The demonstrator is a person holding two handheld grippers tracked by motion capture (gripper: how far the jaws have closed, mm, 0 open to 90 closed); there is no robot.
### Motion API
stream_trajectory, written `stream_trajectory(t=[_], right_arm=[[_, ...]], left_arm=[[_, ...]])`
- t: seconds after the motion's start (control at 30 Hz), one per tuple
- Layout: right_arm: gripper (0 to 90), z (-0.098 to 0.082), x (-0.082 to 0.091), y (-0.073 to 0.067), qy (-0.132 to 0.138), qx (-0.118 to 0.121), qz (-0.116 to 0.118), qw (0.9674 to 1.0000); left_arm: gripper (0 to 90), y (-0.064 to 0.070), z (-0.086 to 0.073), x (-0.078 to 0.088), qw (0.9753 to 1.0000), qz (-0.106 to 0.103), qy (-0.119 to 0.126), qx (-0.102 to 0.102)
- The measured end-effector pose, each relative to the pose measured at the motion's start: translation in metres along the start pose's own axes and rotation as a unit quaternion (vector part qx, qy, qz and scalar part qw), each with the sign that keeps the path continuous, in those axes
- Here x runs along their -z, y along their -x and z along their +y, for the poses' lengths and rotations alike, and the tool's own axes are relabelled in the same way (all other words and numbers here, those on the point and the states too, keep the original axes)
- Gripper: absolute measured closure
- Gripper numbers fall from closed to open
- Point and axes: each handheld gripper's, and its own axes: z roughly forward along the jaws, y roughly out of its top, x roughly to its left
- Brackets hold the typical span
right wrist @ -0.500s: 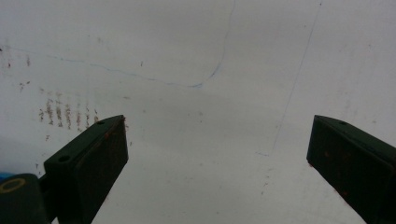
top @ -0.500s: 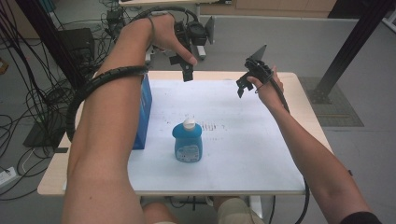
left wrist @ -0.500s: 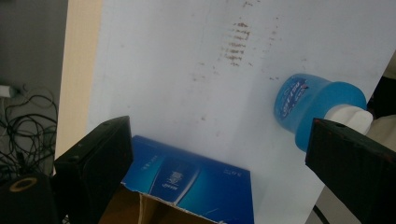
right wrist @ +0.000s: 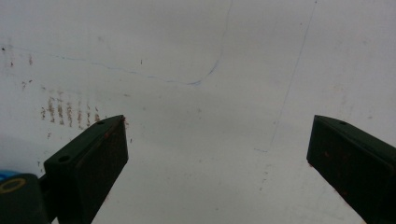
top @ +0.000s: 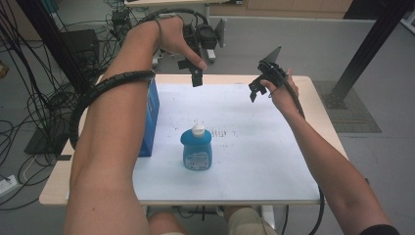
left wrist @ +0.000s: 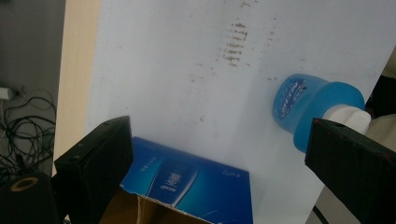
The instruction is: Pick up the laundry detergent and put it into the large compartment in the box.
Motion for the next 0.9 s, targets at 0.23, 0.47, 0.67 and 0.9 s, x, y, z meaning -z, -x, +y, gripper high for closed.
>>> stream_trajectory(t=[0.23, 0.47, 0.67, 0.9], right_arm=[[5.0, -0.001, 0.002, 0.001, 0.0, -0.001, -0.002, 1.0], [5.1, -0.003, 0.004, 0.002, 0.001, -0.001, -0.006, 1.0], [5.1, -0.005, 0.005, 0.001, 0.003, -0.002, -0.01, 0.9999], [5.1, -0.009, 0.008, -0.003, 0.005, -0.004, -0.016, 0.9998]], left_arm=[[8.4, 0.002, 0.001, 0.0, 1.0, -0.002, 0.001, -0.004], [8.4, 0.009, 0.004, 0.001, 0.9998, -0.011, 0.002, -0.018], [8.4, 0.02, 0.001, 0.007, 0.9991, -0.018, 0.011, -0.037], [8.3, 0.041, 0.0, 0.008, 0.9978, -0.025, 0.005, -0.061]])
